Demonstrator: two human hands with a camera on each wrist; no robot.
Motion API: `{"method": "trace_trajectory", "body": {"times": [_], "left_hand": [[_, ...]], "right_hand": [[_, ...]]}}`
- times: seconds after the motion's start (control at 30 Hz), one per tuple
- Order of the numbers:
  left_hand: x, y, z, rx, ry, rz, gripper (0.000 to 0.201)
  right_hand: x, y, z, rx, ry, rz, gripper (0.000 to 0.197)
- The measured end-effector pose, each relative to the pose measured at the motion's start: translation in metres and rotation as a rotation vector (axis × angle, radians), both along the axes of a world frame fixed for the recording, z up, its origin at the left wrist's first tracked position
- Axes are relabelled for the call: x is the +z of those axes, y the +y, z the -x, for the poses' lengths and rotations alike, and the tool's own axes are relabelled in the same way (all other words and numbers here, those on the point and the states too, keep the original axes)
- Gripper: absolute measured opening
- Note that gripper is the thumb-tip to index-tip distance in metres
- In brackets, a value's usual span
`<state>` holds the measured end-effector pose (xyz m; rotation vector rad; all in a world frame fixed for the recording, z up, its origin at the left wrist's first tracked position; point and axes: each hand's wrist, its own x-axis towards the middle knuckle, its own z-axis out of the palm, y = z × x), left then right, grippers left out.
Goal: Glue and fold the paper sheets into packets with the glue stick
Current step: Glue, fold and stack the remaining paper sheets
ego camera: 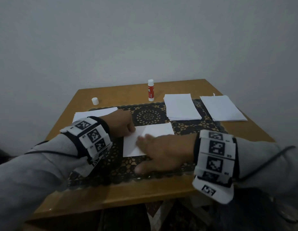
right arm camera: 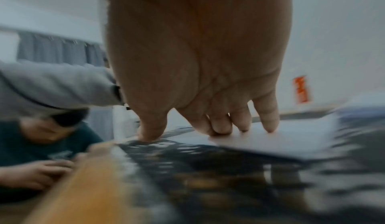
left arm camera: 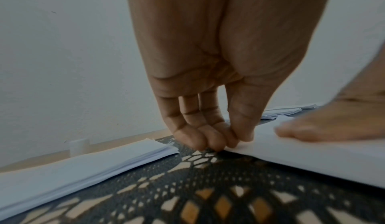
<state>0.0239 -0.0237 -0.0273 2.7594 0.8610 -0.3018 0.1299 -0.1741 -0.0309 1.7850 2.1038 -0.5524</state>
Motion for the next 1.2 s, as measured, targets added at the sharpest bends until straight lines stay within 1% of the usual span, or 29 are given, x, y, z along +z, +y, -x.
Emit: {"method": "trace_trajectory", "body": {"times": [0.07, 0.13, 0.2, 0.3, 0.37, 0.43, 0.47, 0.53, 0.6, 0.63, 0.7, 0.73, 0.8, 0.9, 0.97, 1.1, 1.13, 1.2], "left_hand": [[-0.004, -0.001, 0.001, -0.011, -0.008, -0.026, 0.02], [-0.008, -0.004, 0.0, -0.027, 0.006, -0.07, 0.023], [-0.011, -0.009, -0.003, -0.037, 0.032, -0.13, 0.029], [-0.009, -0.016, -0.003, -0.071, 0.075, -0.236, 0.027], [-0.008, -0.022, -0.001, -0.079, 0.143, -0.292, 0.027], [-0.008, -0.032, 0.002, -0.068, 0.224, -0.315, 0.036], [-0.009, -0.039, 0.005, -0.062, 0.245, -0.305, 0.042], [-0.012, -0.058, 0.013, -0.057, 0.255, -0.218, 0.058], [-0.011, -0.083, 0.02, -0.107, 0.265, -0.097, 0.072], [-0.009, -0.096, 0.023, -0.154, 0.278, -0.053, 0.076], [-0.006, -0.111, 0.029, -0.237, 0.307, 0.005, 0.077], [-0.005, -0.11, 0.032, -0.244, 0.314, 0.026, 0.076], [-0.007, -0.095, 0.034, -0.175, 0.332, 0.019, 0.076], [-0.012, -0.066, 0.037, -0.004, 0.404, -0.103, 0.083], [-0.012, -0.065, 0.036, 0.035, 0.422, -0.092, 0.087], [-0.007, -0.1, 0.032, -0.138, 0.418, 0.004, 0.086], [-0.006, -0.104, 0.031, -0.157, 0.411, 0.032, 0.086], [-0.006, -0.099, 0.029, -0.133, 0.413, 0.037, 0.085]], "right_hand": [[0.002, 0.002, -0.022, -0.099, -0.08, -0.006, 0.092], [0.003, -0.001, -0.035, -0.149, -0.122, 0.018, 0.092], [0.003, -0.006, -0.039, -0.131, -0.144, 0.05, 0.093], [0.003, -0.015, -0.04, -0.064, -0.135, 0.088, 0.088], [0.005, -0.015, -0.049, -0.106, -0.108, 0.079, 0.083], [0.003, -0.01, -0.06, -0.143, -0.115, 0.024, 0.08], [0.001, -0.008, -0.063, -0.145, -0.126, 0.004, 0.078], [-0.003, -0.004, -0.065, -0.14, -0.139, -0.002, 0.076], [-0.007, -0.004, -0.066, -0.143, -0.141, -0.003, 0.076], [-0.008, -0.003, -0.067, -0.143, -0.14, -0.008, 0.076], [-0.009, -0.003, -0.067, -0.142, -0.135, -0.023, 0.075], [-0.009, -0.003, -0.067, -0.142, -0.132, -0.028, 0.075], [-0.009, -0.004, -0.067, -0.143, -0.129, -0.035, 0.075], [-0.007, -0.004, -0.067, -0.14, -0.127, -0.041, 0.075], [-0.007, -0.003, -0.067, -0.135, -0.132, -0.04, 0.075], [-0.01, -0.001, -0.068, -0.134, -0.135, -0.035, 0.075], [-0.011, -0.001, -0.068, -0.132, -0.136, -0.037, 0.075], [-0.011, -0.002, -0.068, -0.138, -0.133, -0.04, 0.076]]}}
